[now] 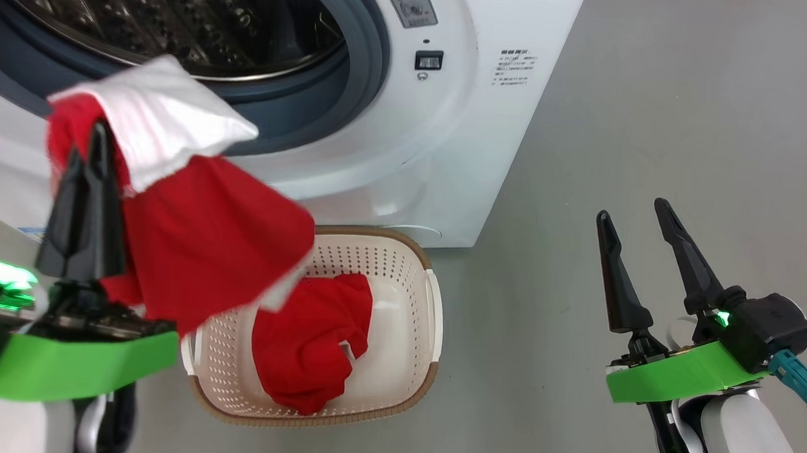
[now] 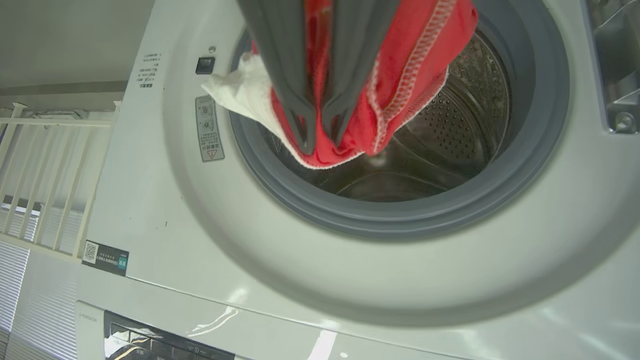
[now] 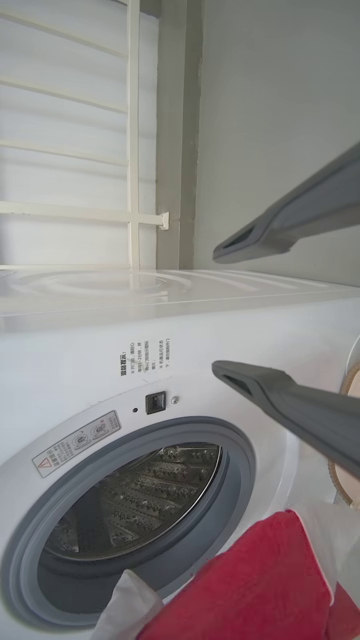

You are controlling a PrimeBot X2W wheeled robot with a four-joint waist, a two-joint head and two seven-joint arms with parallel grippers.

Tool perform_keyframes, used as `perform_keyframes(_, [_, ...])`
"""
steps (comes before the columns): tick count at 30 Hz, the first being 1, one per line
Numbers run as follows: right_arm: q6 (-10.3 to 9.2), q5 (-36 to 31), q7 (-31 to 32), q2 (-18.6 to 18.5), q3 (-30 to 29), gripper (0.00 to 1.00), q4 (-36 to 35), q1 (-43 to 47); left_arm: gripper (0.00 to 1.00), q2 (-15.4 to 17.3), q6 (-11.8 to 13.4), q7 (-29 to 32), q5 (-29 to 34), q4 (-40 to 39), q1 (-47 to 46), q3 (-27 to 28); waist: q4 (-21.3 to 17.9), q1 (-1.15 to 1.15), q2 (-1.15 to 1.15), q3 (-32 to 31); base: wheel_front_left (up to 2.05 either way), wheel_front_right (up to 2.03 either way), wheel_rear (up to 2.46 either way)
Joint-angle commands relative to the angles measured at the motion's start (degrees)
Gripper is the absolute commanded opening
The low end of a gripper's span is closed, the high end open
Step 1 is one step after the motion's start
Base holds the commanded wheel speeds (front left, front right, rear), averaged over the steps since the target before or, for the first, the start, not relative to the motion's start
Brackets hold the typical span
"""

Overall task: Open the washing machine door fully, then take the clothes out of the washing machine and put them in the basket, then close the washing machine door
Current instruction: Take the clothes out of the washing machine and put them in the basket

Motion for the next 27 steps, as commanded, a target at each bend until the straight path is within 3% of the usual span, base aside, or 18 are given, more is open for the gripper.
perform_keyframes(1, [0.36,0.8,-0.4,0.0,1.5,1.0,-1.4,0.3,0.0,1.0,-0.3,-0.3,-0.4,-1.0,0.6,1.6,-0.1,0.0,0.0,0.4,0.0,0.0,0.0])
perform_keyframes(13, [0.36,1.7,-0.4,0.0,2.3,1.0,-1.2,-0.9,0.0,1.1,-0.3,-0.3,-4.1,19.1,-1.5,-3.4,-1.6,0.0,0.0,3.4,0.0,0.0,0.0])
perform_keyframes(27, [0.36,3.7,-0.4,0.0,3.0,1.0,-1.5,-3.0,0.0,2.1,-0.3,-0.3,-10.6,47.0,-10.7,-10.1,-4.6,0.0,0.0,8.1,0.0,0.0,0.0])
